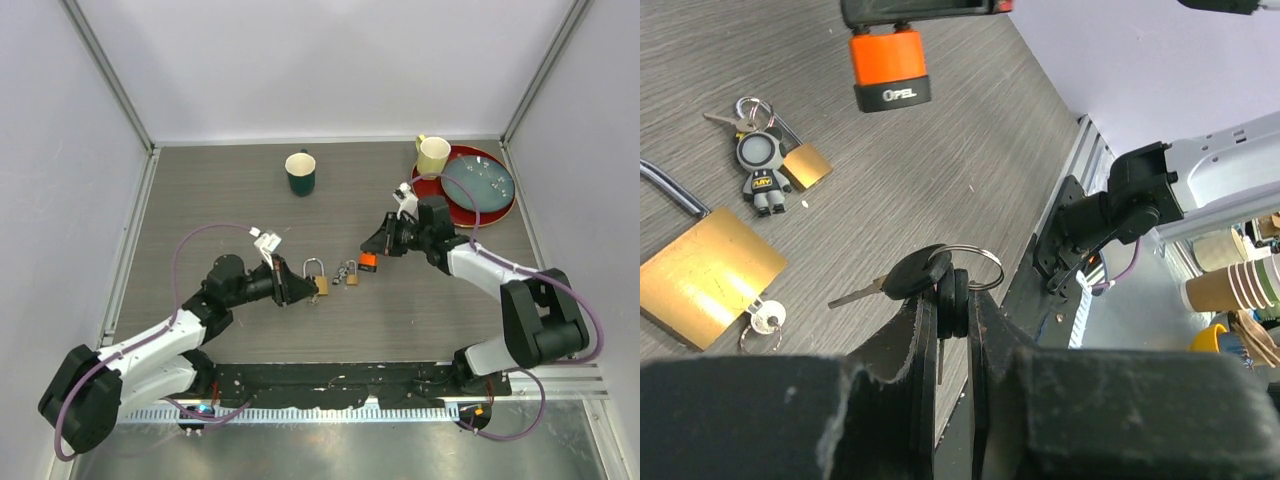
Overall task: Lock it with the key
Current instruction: Place the lock at the center of the board.
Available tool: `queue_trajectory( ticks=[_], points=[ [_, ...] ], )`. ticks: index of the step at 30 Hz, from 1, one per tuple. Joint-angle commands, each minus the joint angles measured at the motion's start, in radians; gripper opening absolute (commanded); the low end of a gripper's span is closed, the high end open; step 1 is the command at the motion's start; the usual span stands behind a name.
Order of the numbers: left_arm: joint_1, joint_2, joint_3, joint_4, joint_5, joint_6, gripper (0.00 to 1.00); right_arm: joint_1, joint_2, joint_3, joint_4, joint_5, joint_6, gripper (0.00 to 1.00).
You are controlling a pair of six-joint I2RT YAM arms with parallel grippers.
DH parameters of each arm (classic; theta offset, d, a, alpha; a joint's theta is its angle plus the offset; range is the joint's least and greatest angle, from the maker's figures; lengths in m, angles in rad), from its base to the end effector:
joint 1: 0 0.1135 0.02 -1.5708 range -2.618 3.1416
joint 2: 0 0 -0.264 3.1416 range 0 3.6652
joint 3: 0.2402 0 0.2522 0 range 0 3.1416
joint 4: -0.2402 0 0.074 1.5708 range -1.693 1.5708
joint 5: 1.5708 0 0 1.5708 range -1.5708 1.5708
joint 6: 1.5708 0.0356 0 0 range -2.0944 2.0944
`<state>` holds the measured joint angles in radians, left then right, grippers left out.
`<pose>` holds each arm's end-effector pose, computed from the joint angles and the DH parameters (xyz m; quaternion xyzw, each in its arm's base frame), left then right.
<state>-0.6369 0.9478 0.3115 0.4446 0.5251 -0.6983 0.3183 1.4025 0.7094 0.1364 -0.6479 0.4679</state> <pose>0.1514 -0.1342 0.2106 0.1422 0.7498 -0.5376 0.3585 0.2682 0.1110 0.2093 -0.0922 0.8379 0.4334 0.3186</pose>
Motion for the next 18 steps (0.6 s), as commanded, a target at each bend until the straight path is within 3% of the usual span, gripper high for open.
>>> queue_trajectory(
  ticks=[1, 8, 18],
  points=[
    [-0.004, 0.055, 0.069, 0.063, 0.027, 0.0, 0.0, -0.033, 0.102, 0.058, -0.108, 0.044, -0.045, 0.01],
    [-0.052, 0.177, 0.145, 0.138, 0.042, -0.021, 0.0, -0.059, 0.237, 0.087, -0.193, 0.079, -0.069, 0.01],
    [-0.121, 0.29, 0.209, 0.163, 0.044, -0.003, 0.0, -0.073, 0.256, 0.139, -0.287, 0.226, -0.095, 0.02]
  ],
)
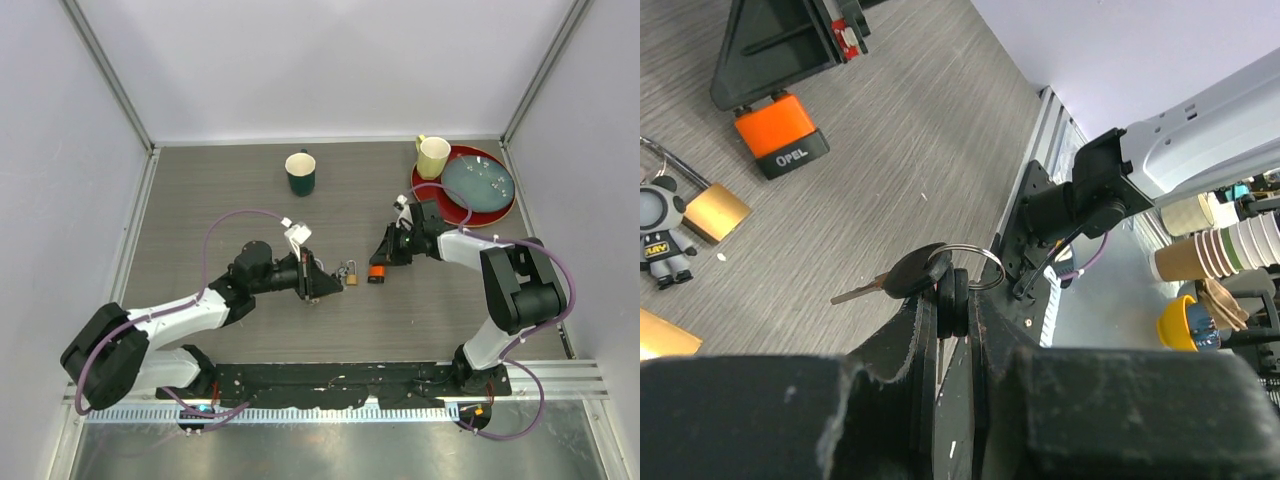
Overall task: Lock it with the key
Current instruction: Place the lock at the center of the board.
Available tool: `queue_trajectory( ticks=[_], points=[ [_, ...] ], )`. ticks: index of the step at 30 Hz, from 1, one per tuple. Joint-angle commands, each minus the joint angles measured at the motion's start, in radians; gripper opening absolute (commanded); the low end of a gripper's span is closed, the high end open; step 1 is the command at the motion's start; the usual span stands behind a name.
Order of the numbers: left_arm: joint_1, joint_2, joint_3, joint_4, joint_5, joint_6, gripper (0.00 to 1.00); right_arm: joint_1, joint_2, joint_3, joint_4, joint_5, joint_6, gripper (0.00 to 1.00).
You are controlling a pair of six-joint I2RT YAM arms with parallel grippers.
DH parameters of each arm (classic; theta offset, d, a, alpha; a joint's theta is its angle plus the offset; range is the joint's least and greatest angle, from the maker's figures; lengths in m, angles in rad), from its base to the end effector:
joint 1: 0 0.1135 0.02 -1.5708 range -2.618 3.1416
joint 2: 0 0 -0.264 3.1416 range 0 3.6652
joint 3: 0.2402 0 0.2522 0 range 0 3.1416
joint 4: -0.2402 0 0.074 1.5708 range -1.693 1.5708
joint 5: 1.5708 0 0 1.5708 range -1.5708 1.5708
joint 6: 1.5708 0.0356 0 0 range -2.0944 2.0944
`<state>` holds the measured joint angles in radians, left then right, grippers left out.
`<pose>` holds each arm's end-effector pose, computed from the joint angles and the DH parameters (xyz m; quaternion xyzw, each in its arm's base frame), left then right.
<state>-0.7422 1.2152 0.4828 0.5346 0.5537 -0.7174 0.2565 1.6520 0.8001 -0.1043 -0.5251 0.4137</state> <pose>0.1735 -0.1845 0.2213 0.1825 0.7418 -0.5641 0.3135 0.2937 0.0955 0.1462 -0.0060 0.9238 0.3297 0.1945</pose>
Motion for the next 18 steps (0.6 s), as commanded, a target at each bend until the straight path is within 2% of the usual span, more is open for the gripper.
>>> queue_trajectory(
  ticks=[1, 3, 11, 12, 14, 18],
  points=[
    [-0.02, 0.029, 0.039, 0.085, 0.015, 0.016, 0.0, -0.011, 0.009, 0.054, -0.055, 0.114, -0.046, 0.03],
    [-0.025, 0.043, 0.042, 0.091, 0.017, 0.01, 0.0, -0.013, 0.008, 0.06, -0.069, 0.148, -0.05, 0.05],
    [-0.042, 0.07, 0.053, 0.111, 0.018, 0.006, 0.0, -0.014, 0.006, 0.065, -0.098, 0.201, -0.053, 0.24],
    [-0.043, 0.075, 0.054, 0.114, 0.018, 0.004, 0.0, -0.013, 0.003, 0.062, -0.103, 0.215, -0.052, 0.3],
    [-0.046, 0.086, 0.057, 0.117, 0.018, 0.006, 0.0, -0.014, 0.0, 0.056, -0.101, 0.22, -0.047, 0.34],
    [-0.052, 0.104, 0.072, 0.119, 0.029, 0.001, 0.0, -0.014, -0.011, 0.045, -0.106, 0.246, -0.043, 0.5]
  ],
)
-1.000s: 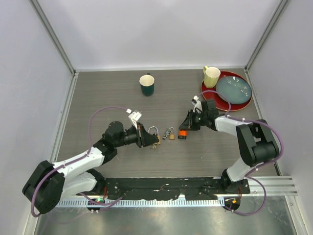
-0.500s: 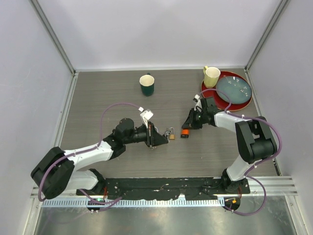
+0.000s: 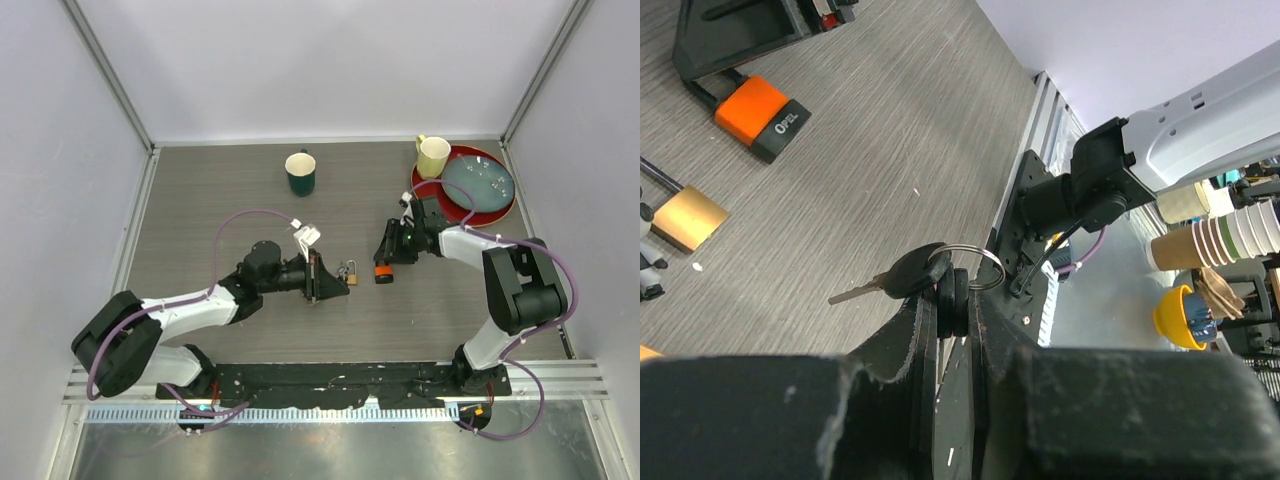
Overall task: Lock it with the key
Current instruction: Place the lock at the center of the board, then place the key at the center of the board.
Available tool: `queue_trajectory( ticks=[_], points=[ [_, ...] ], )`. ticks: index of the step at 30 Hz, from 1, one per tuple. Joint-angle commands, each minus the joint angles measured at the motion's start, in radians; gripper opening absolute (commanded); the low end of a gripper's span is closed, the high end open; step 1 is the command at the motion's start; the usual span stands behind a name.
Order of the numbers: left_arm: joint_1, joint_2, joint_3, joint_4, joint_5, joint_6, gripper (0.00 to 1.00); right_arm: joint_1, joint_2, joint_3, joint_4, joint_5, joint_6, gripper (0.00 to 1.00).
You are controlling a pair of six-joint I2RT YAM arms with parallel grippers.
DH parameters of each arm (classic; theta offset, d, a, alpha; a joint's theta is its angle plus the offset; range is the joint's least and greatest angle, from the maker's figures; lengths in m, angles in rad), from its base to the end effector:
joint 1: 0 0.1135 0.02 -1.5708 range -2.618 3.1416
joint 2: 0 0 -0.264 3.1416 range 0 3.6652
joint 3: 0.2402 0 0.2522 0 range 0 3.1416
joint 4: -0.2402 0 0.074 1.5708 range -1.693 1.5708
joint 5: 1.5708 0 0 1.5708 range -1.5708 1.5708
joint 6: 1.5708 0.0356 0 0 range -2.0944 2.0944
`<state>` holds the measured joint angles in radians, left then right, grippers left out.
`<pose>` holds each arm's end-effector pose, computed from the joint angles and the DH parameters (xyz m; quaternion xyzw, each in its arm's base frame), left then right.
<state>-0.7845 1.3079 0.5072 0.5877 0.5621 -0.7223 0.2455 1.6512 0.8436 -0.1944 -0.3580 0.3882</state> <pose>0.1754 -0.2019 0.2123 0.1973 0.7419 -0.5702 0.2923 0.2993 0.0879 0.1507 0.0175 0.9457 0.2484 0.2091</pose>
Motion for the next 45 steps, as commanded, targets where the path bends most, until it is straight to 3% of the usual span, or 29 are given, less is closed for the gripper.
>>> queue_trajectory(
  ticks=[1, 11, 24, 35, 40, 45],
  points=[
    [-0.012, 0.013, 0.051, 0.066, 0.019, 0.006, 0.0, -0.005, -0.013, 0.0, -0.016, 0.08, -0.015, 0.51],
    [-0.024, 0.074, 0.109, -0.001, -0.048, 0.027, 0.0, -0.008, -0.079, -0.014, -0.057, 0.106, -0.022, 0.56],
    [-0.051, 0.442, 0.52, -0.446, -0.157, 0.127, 0.0, -0.006, -0.172, -0.104, -0.068, 0.034, 0.008, 0.56],
    [-0.081, 0.588, 0.669, -0.606, -0.297, 0.178, 0.0, -0.011, -0.235, -0.087, -0.086, 0.048, 0.015, 0.56],
    [-0.09, 0.597, 0.697, -0.621, -0.324, 0.193, 0.08, -0.014, -0.258, -0.081, -0.086, 0.054, 0.02, 0.56],
    [-0.091, 0.587, 0.717, -0.646, -0.357, 0.205, 0.23, -0.02, -0.284, -0.083, -0.088, 0.051, 0.023, 0.56]
  ],
)
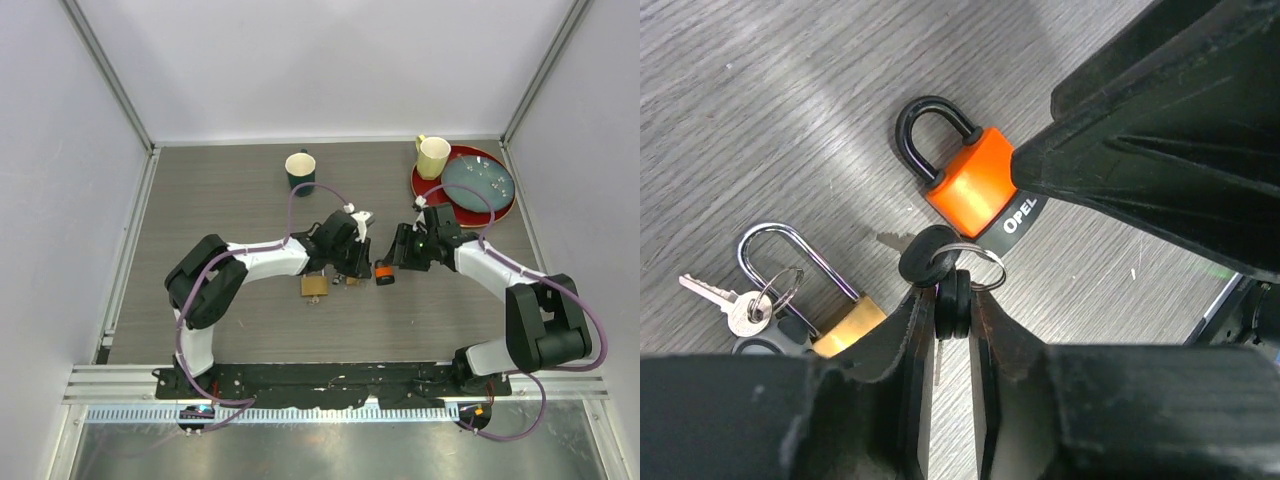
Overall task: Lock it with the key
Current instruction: Place the key at the center of the board.
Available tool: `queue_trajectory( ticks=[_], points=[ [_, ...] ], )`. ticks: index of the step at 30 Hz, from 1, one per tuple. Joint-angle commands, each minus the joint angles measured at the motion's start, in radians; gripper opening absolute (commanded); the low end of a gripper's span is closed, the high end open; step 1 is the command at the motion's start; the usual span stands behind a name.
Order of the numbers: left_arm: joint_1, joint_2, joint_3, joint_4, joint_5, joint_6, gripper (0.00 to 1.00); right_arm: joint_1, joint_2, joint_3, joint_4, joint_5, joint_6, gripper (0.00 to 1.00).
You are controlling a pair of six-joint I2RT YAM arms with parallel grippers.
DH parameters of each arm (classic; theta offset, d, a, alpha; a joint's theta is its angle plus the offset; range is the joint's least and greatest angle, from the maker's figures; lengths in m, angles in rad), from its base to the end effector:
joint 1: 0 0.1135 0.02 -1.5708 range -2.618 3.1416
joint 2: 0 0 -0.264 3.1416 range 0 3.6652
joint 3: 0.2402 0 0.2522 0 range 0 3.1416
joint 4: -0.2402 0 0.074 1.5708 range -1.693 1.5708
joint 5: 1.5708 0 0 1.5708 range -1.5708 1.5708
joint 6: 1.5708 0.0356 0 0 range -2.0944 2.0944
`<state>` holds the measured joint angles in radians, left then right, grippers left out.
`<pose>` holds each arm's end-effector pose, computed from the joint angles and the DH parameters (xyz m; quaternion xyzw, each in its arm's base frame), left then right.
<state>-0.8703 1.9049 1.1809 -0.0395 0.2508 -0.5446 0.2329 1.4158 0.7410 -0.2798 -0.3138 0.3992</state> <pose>0.2564 -0.3178 0.1706 0.1964 0.8924 -0.3407 0.2214 0.2605 0.0731 0.1801 0.0310 0.9419 0.2346 0.2384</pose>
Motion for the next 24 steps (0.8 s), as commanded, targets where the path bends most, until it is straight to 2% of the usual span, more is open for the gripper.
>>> queue_trajectory(
  ticks=[1, 5, 8, 18, 24],
  points=[
    [-0.006, -0.015, 0.046, -0.017, -0.059, 0.026, 0.26, -0.006, -0.054, 0.018, -0.002, 0.007, 0.01, 0.56],
    [-0.007, -0.029, 0.062, -0.02, -0.044, 0.028, 0.45, -0.01, -0.071, 0.015, -0.004, 0.005, 0.012, 0.56],
    [-0.007, -0.047, 0.06, -0.023, -0.068, 0.025, 0.53, -0.01, -0.075, 0.015, -0.002, 0.007, 0.009, 0.56],
    [-0.007, -0.164, -0.007, 0.035, -0.105, 0.005, 0.63, -0.012, -0.107, 0.008, -0.001, -0.011, 0.013, 0.6],
    [0.004, -0.25, -0.066, 0.059, -0.168, 0.018, 0.71, -0.014, -0.143, 0.0, 0.005, -0.024, 0.013, 0.69]
  ],
)
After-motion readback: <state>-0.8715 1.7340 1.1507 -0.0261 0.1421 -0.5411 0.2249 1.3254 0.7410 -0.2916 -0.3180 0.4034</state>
